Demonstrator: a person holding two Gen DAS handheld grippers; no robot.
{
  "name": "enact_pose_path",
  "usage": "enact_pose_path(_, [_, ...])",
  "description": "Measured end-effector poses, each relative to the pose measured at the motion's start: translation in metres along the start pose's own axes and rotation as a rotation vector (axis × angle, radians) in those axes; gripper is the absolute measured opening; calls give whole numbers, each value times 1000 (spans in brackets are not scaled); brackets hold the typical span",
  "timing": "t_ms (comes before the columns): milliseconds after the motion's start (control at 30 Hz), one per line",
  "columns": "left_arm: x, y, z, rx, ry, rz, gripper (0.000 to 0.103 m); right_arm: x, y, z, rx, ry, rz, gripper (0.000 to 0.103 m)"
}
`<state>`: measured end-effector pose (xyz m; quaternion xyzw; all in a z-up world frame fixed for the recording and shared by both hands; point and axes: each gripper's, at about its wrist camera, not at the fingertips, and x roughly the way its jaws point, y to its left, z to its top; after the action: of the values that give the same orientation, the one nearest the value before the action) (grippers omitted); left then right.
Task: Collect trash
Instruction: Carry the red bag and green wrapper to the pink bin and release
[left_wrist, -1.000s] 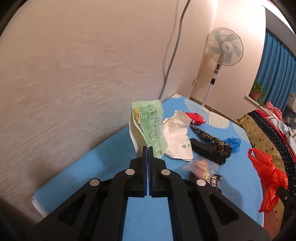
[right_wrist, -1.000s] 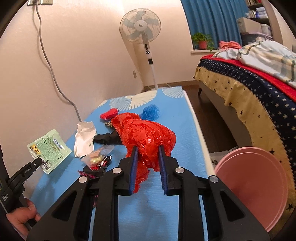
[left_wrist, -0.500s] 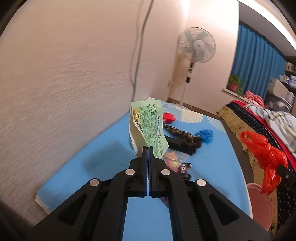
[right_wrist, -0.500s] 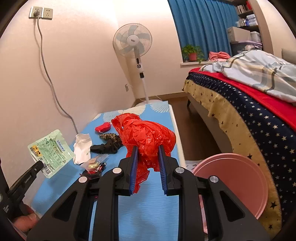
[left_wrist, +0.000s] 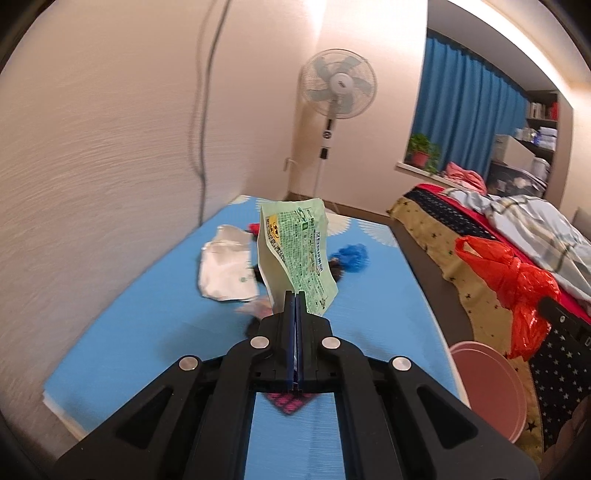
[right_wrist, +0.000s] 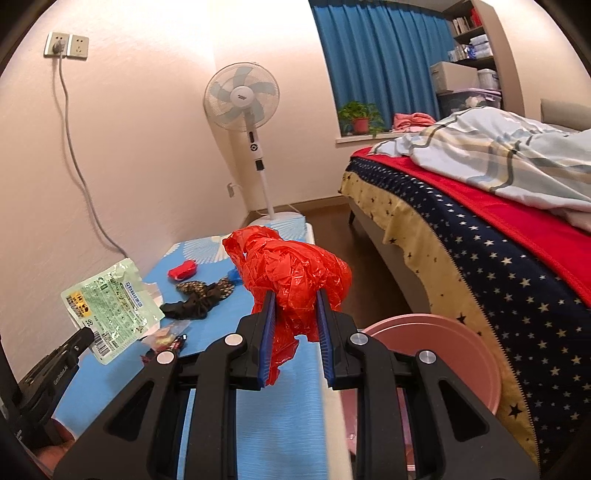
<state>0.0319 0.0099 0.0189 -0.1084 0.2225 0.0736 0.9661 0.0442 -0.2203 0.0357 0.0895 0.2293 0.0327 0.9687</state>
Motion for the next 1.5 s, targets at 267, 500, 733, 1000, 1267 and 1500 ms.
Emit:
enact_pose_path(267, [6, -31, -5, 51, 9, -91, 0, -6, -20, 4, 18, -12, -49, 22])
enact_pose_path(500, [14, -61, -9, 85, 26, -179, 0, -13, -34, 5, 28, -17, -91, 22])
enact_pose_path(733, [20, -93, -16, 129, 42, -246, 0, -17, -52, 7, 43, -22, -140, 22])
enact_pose_path(1000, [27, -131, -30, 186, 80, -327, 0, -18, -75, 6, 75, -14, -207, 22])
enact_pose_path(1267, [39, -159, -50, 222, 146, -401, 0, -12, -95, -2, 112, 13, -253, 22])
enact_pose_path(1500, [52, -174, -65, 236, 191, -432, 0, -4, -105, -7, 137, 33, -279, 22])
